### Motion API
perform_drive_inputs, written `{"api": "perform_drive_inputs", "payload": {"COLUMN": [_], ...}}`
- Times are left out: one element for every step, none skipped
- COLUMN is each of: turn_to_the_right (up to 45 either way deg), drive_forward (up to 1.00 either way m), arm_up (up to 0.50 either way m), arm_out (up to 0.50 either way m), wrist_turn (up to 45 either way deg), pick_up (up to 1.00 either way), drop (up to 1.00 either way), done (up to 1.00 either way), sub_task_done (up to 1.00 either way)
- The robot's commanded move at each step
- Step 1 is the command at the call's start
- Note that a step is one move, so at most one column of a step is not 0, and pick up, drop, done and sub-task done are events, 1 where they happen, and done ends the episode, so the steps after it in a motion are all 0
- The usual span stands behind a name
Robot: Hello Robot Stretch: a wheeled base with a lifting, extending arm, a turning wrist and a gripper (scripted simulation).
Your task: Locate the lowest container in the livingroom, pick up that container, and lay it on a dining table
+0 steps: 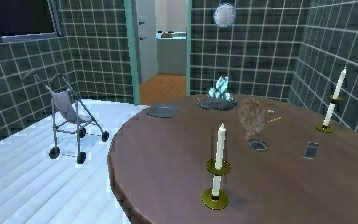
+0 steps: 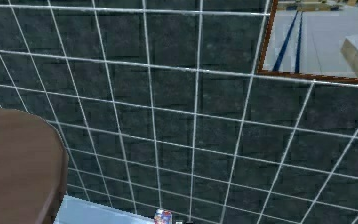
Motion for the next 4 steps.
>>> {"api": "perform_drive_inputs", "payload": {"turn_to_the_right": [0.0, 0.0, 0.0, 0.0], "drive_forward": [0.0, 0.0, 0.0, 0.0], "arm_up": [0.0, 0.0, 0.0, -0.3], "arm_out": [0.0, 0.0, 0.0, 0.0], "wrist_turn": [45.0, 45.0, 36.0, 0.0], "pick_up": [0.0, 0.0, 0.0, 0.0], "drop": [0.0, 0.0, 0.0, 0.0], "done": [0.0, 0.0, 0.0, 0.0], "sub_task_done": [0.0, 0.0, 0.0, 0.0]}}
